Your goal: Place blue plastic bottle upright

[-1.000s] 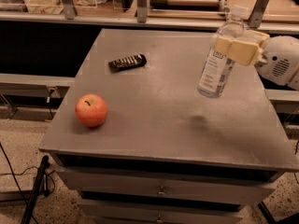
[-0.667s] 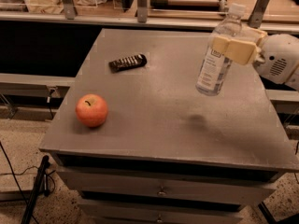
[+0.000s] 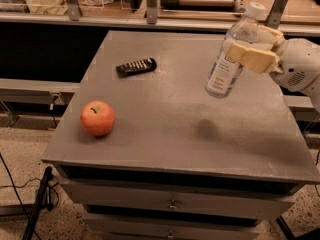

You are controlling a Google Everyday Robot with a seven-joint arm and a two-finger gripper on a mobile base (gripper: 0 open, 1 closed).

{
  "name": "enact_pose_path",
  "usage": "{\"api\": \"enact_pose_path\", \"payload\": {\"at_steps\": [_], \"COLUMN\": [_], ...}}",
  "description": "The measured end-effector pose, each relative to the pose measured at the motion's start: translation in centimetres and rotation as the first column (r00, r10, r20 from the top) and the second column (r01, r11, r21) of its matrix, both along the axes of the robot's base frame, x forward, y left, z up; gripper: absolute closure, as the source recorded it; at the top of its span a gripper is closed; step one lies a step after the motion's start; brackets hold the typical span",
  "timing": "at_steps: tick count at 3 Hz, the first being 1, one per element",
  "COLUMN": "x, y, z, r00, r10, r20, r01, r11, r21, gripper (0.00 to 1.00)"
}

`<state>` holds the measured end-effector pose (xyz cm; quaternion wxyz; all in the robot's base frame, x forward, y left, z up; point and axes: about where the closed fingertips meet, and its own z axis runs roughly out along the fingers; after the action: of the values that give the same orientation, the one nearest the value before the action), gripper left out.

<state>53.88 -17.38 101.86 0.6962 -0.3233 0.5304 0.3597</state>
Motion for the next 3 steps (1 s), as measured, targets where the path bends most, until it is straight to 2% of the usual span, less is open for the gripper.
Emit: {"api": "enact_pose_path", "payload": {"at_steps": [1,2,3], "x": [-0.7,-1.0,-0.9], "y": [0.6,1.1,1.8], "z": [0.3,-0.4,-1.9], "r00": [0.9923,0.9847,0.9879], "r10": [0.036,0.069,0.123], "r20": [0.119,0.16,0.094], "r01": [-0.025,-0.043,-0.104], "r11": [0.995,0.986,0.977], "r21": [-0.093,-0.162,-0.186], "gripper": [1.0,1.0,1.0]}}
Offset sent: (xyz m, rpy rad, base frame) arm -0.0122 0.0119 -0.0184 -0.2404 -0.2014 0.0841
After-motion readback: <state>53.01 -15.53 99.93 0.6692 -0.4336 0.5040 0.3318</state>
